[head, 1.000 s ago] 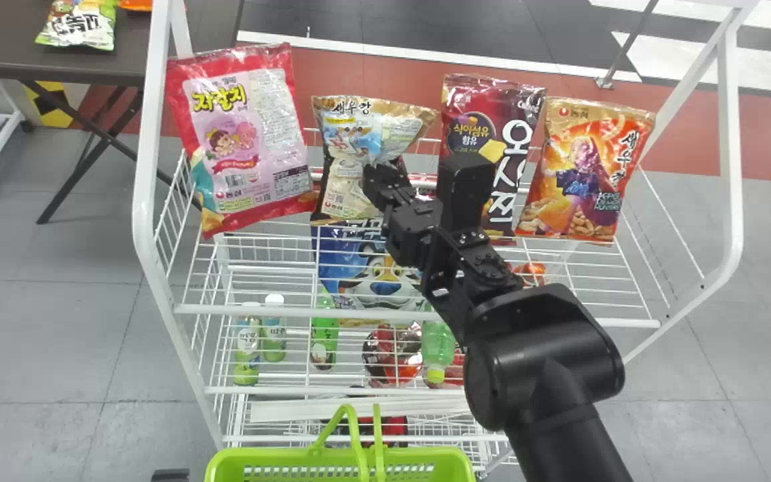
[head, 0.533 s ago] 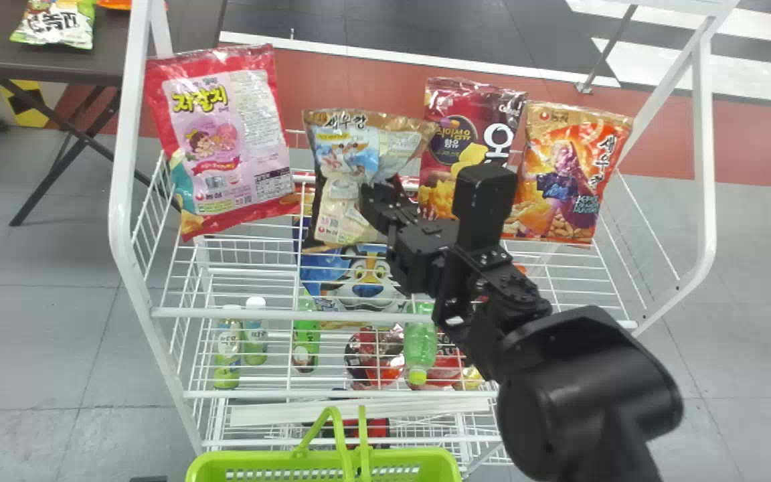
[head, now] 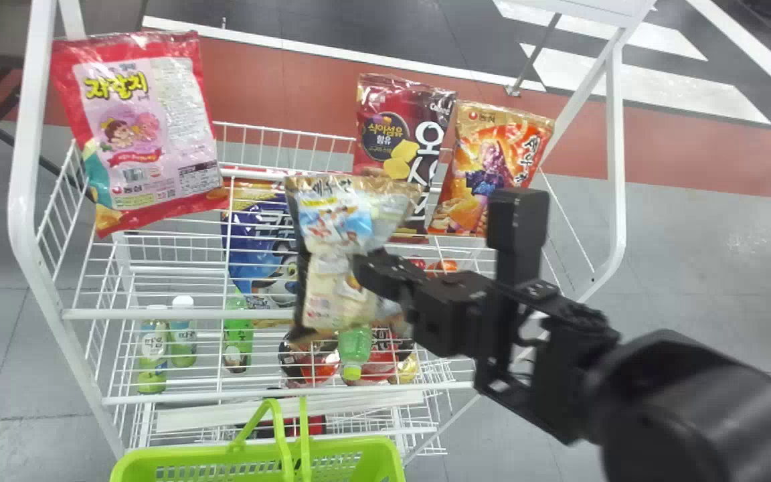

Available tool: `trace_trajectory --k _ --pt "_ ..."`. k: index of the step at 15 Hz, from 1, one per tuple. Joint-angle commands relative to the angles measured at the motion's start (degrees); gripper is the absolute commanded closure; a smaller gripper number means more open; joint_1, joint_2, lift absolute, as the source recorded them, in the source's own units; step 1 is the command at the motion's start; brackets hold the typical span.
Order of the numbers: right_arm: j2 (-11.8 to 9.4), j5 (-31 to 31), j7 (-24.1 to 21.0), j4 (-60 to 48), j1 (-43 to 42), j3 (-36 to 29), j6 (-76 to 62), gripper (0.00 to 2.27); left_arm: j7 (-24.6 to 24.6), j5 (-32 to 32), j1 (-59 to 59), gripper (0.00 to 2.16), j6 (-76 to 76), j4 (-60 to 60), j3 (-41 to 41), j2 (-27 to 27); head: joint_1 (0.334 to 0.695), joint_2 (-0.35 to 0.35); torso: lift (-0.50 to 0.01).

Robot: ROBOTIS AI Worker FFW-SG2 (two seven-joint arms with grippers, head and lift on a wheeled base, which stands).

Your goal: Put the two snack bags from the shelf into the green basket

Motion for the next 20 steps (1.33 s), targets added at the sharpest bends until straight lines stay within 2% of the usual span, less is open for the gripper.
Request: trace_trajectory --k 1,4,8,11,13,15,18,20 --pt "0.31 -2.22 1.78 -6.42 3.52 -6.01 9.41 2.25 0.32 0.00 0.00 2.11 0.09 -0.08 -0.17 -0.08 0.695 -0.350 -0.006" --pt "3.12 -2.13 5.64 -11.87 5.71 -12.43 22.18 2.25 0.67 -0.62 0.00 2.11 0.27 -0.34 -1.14 -0.08 0.695 -0.350 -0.006" --pt "3.03 -2.04 10.04 -15.91 8.00 -19.99 22.18 2.25 0.67 -0.71 0.44 2.11 0.27 -0.61 -1.23 -0.08 0.695 -0.350 -0.006" --pt "1.45 -1.08 10.57 -16.62 9.67 -20.78 22.18 2.25 0.76 -1.06 0.88 2.11 0.09 -1.40 -1.67 -0.08 0.695 -0.350 -0.006" --pt "0.22 -0.29 11.18 -16.26 10.72 -19.28 22.18 2.25 0.76 -1.24 1.23 2.11 -0.08 -1.84 -1.76 -0.08 0.695 -0.350 -0.006" --pt "-0.57 3.67 11.27 -15.30 12.31 -14.62 22.18 2.25 0.76 -1.59 1.76 2.11 -0.43 -2.28 -1.76 -0.08 0.695 -0.350 -0.006" --pt "-1.18 4.90 11.01 -12.22 12.92 -8.91 22.18 2.25 0.67 -1.59 2.02 2.11 -0.96 -2.72 -1.58 -0.08 0.695 -0.350 -0.006" --pt "-2.68 7.80 10.74 -10.82 13.01 -4.52 22.18 2.25 0.40 -1.59 2.28 2.11 -1.49 -2.80 -1.40 -0.08 0.695 -0.350 -0.006"
